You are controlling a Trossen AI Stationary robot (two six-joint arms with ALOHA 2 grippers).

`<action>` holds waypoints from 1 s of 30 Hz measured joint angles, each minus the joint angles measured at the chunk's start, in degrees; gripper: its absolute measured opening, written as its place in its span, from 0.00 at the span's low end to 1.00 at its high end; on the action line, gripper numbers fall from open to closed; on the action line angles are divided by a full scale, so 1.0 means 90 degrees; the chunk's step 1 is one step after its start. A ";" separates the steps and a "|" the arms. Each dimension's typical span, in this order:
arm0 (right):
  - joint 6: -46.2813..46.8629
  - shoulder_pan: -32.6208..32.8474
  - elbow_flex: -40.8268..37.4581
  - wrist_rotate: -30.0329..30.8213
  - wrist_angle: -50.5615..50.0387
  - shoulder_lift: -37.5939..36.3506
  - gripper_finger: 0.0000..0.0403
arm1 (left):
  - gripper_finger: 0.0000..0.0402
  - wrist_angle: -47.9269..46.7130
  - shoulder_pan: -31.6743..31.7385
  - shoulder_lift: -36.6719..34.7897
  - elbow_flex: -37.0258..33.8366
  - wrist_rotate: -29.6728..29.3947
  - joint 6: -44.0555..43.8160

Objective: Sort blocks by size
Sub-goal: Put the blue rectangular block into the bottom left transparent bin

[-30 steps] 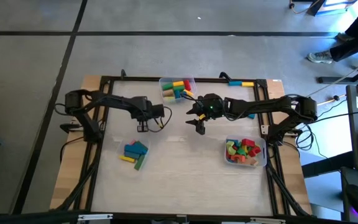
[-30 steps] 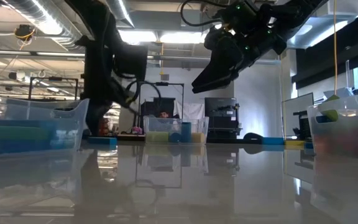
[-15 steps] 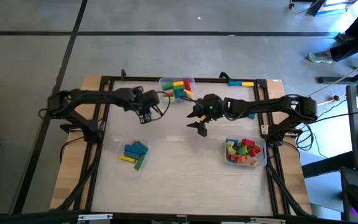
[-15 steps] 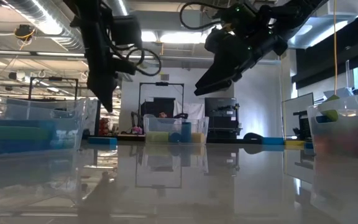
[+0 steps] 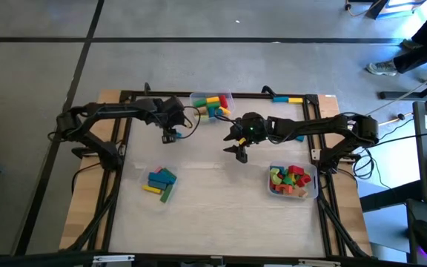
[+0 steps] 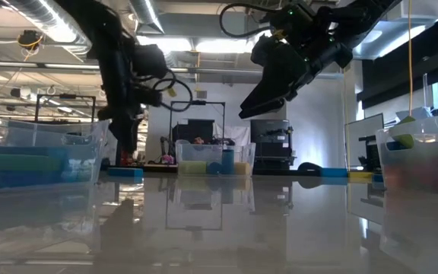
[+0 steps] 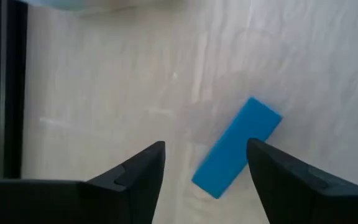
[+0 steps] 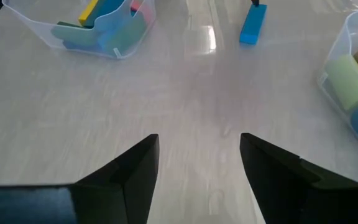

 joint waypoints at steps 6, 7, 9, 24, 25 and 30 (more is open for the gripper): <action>0.0000 0.0000 0.0000 0.0005 0.0000 0.0000 0.56 | 0.56 0.0372 0.0098 0.0002 -0.0404 0.0091 0.0915; 0.0000 0.0000 0.0000 0.0005 0.0000 0.0000 0.56 | 0.56 0.0364 0.0098 0.0002 -0.0464 0.0191 0.1009; 0.0000 0.0000 0.0000 0.0005 0.0000 0.0000 0.56 | 0.56 0.0386 0.0098 0.0001 -0.0566 0.0394 0.1138; -0.0006 0.0000 0.0000 0.0279 0.0002 0.0002 0.56 | 0.56 0.1576 0.0158 -0.0005 -0.1366 0.0721 0.1476; -0.0022 0.0000 0.0000 0.0280 0.0004 0.0002 0.56 | 0.56 0.1581 0.0185 -0.0004 -0.1375 0.0762 0.1432; -0.0097 0.0000 0.0000 0.0289 0.0095 0.0002 0.56 | 0.56 0.1562 0.0405 0.0014 -0.1385 0.1139 0.1065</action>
